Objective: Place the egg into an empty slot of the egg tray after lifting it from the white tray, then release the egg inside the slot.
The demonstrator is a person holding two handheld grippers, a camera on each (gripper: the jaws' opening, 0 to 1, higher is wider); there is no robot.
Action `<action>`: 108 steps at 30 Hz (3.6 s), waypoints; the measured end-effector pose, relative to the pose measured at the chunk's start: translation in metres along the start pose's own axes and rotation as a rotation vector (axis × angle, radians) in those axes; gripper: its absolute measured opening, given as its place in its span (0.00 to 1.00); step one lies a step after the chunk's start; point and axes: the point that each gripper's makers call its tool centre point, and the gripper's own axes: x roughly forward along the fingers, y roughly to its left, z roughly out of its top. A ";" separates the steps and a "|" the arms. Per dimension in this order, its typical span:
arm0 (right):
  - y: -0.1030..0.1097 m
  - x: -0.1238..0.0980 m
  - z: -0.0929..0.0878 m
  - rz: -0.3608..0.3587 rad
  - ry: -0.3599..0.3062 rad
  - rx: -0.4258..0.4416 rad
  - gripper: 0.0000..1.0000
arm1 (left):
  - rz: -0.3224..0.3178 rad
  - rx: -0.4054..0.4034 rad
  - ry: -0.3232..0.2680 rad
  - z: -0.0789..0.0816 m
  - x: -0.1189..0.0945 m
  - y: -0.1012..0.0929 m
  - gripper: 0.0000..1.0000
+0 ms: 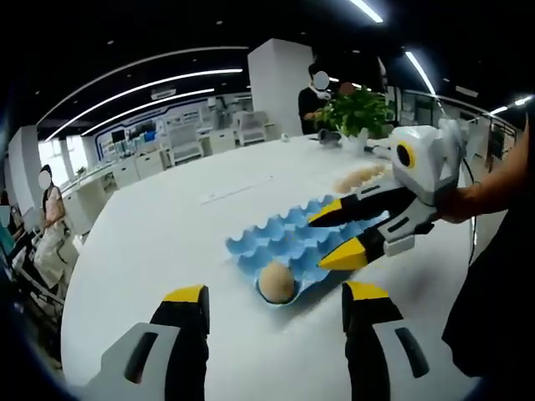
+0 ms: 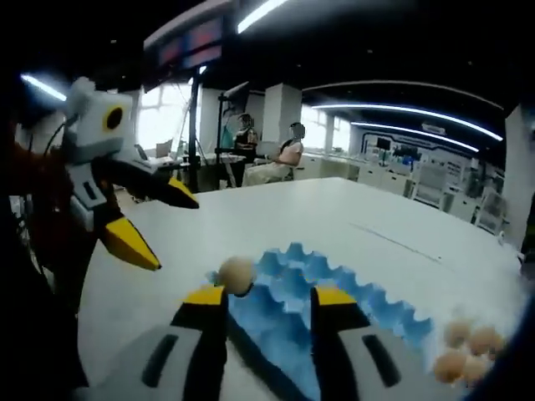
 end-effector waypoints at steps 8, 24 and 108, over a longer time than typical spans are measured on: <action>-0.088 -0.080 -0.025 -0.357 0.018 0.134 0.57 | -0.005 -0.009 0.013 -0.004 0.003 0.000 0.84; -0.141 -0.126 -0.074 -0.560 0.077 0.283 0.52 | 0.026 -0.045 0.003 -0.002 -0.001 0.005 0.84; -0.050 -0.031 0.004 -0.203 0.003 0.256 0.24 | 0.031 -0.061 0.011 -0.004 -0.003 0.010 0.78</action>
